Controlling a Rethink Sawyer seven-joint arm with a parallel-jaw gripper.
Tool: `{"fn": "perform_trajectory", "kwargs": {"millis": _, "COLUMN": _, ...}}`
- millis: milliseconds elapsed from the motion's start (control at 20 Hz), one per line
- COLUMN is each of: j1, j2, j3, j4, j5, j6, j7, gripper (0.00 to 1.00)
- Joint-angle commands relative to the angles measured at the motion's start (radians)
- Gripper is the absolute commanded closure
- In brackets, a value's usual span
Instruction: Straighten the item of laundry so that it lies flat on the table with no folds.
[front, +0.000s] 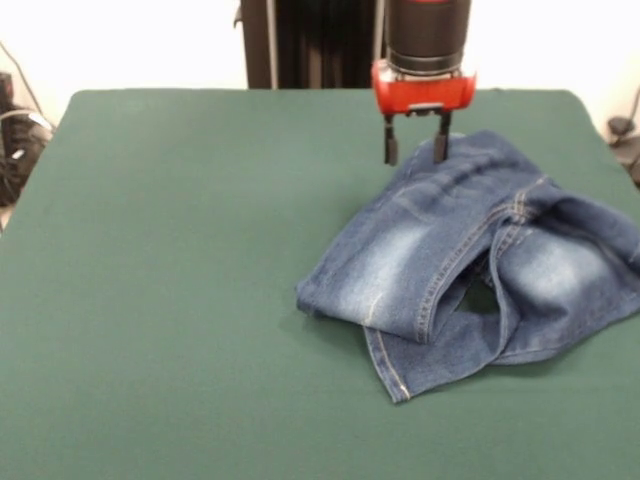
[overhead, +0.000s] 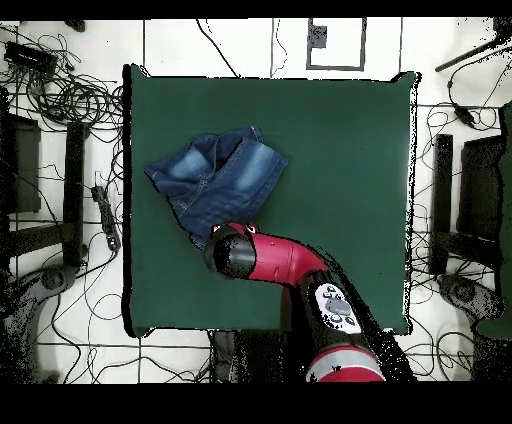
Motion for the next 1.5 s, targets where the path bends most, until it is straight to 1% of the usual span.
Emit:
{"fn": "perform_trajectory", "kwargs": {"millis": 50, "j1": 0.017, "j2": 0.054, "j3": 0.134, "j4": -0.048, "j5": 0.074, "j6": 0.036, "j7": 0.181, "gripper": 0.00}}
{"fn": "perform_trajectory", "kwargs": {"millis": 200, "j1": 0.021, "j2": 0.065, "j3": 0.130, "j4": -0.052, "j5": 0.089, "j6": 0.012, "j7": 0.201, "gripper": 0.00}}
{"fn": "perform_trajectory", "kwargs": {"millis": 400, "j1": 0.042, "j2": 0.082, "j3": 0.116, "j4": -0.056, "j5": 0.088, "j6": -0.039, "j7": 0.212, "gripper": 0.00}}
{"fn": "perform_trajectory", "kwargs": {"millis": 500, "j1": 0.044, "j2": 0.107, "j3": 0.119, "j4": -0.053, "j5": 0.084, "j6": -0.091, "j7": 0.223, "gripper": 0.00}}
{"fn": "perform_trajectory", "kwargs": {"millis": 650, "j1": 0.037, "j2": 0.177, "j3": 0.127, "j4": -0.069, "j5": 0.054, "j6": -0.198, "j7": 0.220, "gripper": 0.00}}
{"fn": "perform_trajectory", "kwargs": {"millis": 800, "j1": 0.035, "j2": 0.217, "j3": 0.128, "j4": -0.069, "j5": 0.056, "j6": -0.263, "j7": 0.240, "gripper": 0.00}}
{"fn": "perform_trajectory", "kwargs": {"millis": 900, "j1": 0.022, "j2": 0.219, "j3": 0.140, "j4": -0.051, "j5": 0.060, "j6": -0.275, "j7": 0.248, "gripper": 0.00}}
{"fn": "perform_trajectory", "kwargs": {"millis": 1000, "j1": 0.027, "j2": 0.219, "j3": 0.135, "j4": -0.049, "j5": 0.057, "j6": -0.279, "j7": 0.240, "gripper": 0.00}}
{"fn": "perform_trajectory", "kwargs": {"millis": 1050, "j1": 0.030, "j2": 0.219, "j3": 0.132, "j4": -0.048, "j5": 0.056, "j6": -0.281, "j7": 0.236, "gripper": 1.00}}
{"fn": "perform_trajectory", "kwargs": {"millis": 1150, "j1": 0.038, "j2": 0.204, "j3": 0.122, "j4": -0.038, "j5": 0.076, "j6": -0.260, "j7": 0.244, "gripper": 1.00}}
{"fn": "perform_trajectory", "kwargs": {"millis": 1250, "j1": 0.051, "j2": 0.189, "j3": 0.104, "j4": -0.047, "j5": 0.093, "j6": -0.208, "j7": 0.232, "gripper": 1.00}}
{"fn": "perform_trajectory", "kwargs": {"millis": 1500, "j1": 0.073, "j2": 0.173, "j3": 0.082, "j4": -0.059, "j5": 0.115, "j6": -0.126, "j7": 0.223, "gripper": 1.00}}
